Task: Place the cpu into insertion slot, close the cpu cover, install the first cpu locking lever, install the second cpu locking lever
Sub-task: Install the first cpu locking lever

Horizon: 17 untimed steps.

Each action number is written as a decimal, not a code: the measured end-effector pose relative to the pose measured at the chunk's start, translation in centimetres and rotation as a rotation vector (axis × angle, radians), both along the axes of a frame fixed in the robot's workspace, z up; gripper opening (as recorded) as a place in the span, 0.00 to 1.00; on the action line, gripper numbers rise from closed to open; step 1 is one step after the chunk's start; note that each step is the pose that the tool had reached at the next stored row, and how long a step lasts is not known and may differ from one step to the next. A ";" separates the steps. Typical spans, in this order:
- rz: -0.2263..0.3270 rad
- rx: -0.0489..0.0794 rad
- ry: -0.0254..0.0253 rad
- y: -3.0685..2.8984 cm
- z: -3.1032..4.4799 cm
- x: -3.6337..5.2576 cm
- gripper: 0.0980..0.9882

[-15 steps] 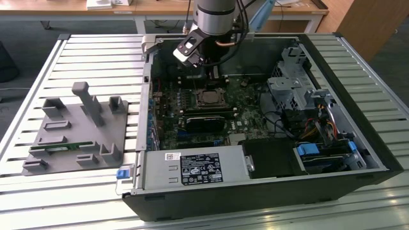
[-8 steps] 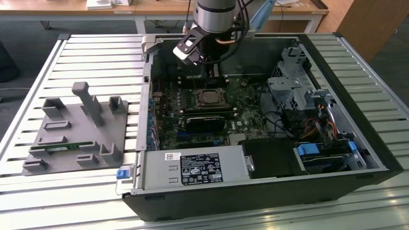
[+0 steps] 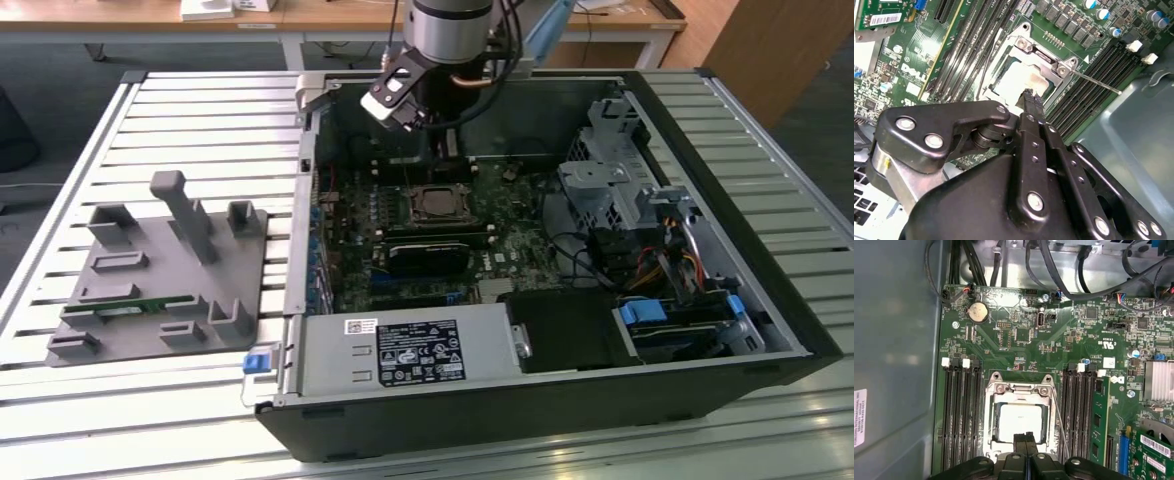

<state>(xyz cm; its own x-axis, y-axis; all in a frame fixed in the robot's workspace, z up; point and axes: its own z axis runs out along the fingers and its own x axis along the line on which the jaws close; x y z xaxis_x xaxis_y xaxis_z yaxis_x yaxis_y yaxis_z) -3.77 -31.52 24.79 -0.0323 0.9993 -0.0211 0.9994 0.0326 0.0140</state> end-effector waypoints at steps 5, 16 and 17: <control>0.000 0.000 0.0001 0.00 0.43 0.00 0.01; 0.132 -0.001 0.0000 0.00 0.53 0.00 0.01; 0.150 -0.001 0.0000 0.00 0.53 0.00 0.01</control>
<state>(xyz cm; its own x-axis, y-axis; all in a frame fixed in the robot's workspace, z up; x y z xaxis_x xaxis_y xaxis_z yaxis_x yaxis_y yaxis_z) -3.77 -31.52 25.32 -0.1812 0.9832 -0.0218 0.9833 0.1816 0.0140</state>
